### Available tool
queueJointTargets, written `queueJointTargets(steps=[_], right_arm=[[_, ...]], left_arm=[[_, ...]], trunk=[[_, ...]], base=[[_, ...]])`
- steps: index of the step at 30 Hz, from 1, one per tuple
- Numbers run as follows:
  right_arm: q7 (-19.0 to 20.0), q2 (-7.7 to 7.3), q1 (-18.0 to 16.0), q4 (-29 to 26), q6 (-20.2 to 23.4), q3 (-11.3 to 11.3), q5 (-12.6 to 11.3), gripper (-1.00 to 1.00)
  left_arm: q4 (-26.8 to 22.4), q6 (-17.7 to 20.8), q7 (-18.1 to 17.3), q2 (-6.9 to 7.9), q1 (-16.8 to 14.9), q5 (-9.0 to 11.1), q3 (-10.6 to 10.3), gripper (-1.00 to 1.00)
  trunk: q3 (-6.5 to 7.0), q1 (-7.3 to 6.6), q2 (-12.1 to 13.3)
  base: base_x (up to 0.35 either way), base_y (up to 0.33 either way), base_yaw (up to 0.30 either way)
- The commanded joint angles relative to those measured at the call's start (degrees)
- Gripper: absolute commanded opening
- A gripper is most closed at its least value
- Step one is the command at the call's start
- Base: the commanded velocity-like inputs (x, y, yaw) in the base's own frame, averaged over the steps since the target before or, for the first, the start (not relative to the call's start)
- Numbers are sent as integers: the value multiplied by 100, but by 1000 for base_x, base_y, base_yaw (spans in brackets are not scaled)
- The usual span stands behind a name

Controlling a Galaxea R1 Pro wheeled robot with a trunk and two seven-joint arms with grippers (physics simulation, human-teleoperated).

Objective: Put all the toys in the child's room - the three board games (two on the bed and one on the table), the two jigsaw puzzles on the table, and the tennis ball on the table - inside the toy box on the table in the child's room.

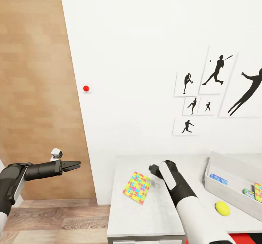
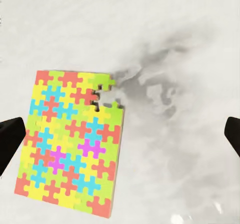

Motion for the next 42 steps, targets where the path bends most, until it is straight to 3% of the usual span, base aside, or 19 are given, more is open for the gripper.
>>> queueJointTargets(steps=[1, 3, 9, 12, 22, 27, 42], right_arm=[[-36, 5, -31, 30, -44, 12, -40, 100], [-19, 13, -56, 61, -91, 62, -29, 100], [-6, 26, -80, 90, -277, 628, -16, 100], [-4, 31, -82, 93, -414, 749, -22, 100], [27, 24, -84, -140, -445, 835, -25, 100], [25, 15, -83, -470, -440, 849, -43, 100], [25, -18, -83, -538, -428, 852, -62, 100]], left_arm=[[0, 61, -16, -1, -1, -2, -3, 100], [0, 61, -18, -10, -1, -1, -4, 100], [0, 61, -19, -1, -1, 1, 2, 100], [0, 61, -16, 5, -1, 1, 6, 100], [4, 70, -10, -6, -46, 3, 6, 100], [75, 70, 171, -27, -53, -30, -6, 100], [79, 74, 225, -44, -59, -13, -5, 100]], trunk=[[-3, 2, -5], [-3, 2, -5], [-3, 2, -5], [-3, 2, -5], [-3, 2, -5], [-16, 2, -5], [-147, 2, -5]], base=[[0, 0, 0], [0, 0, 0], [0, 0, 0], [0, 0, 0], [0, 0, 0], [0, 0, 0], [0, 0, 0]])
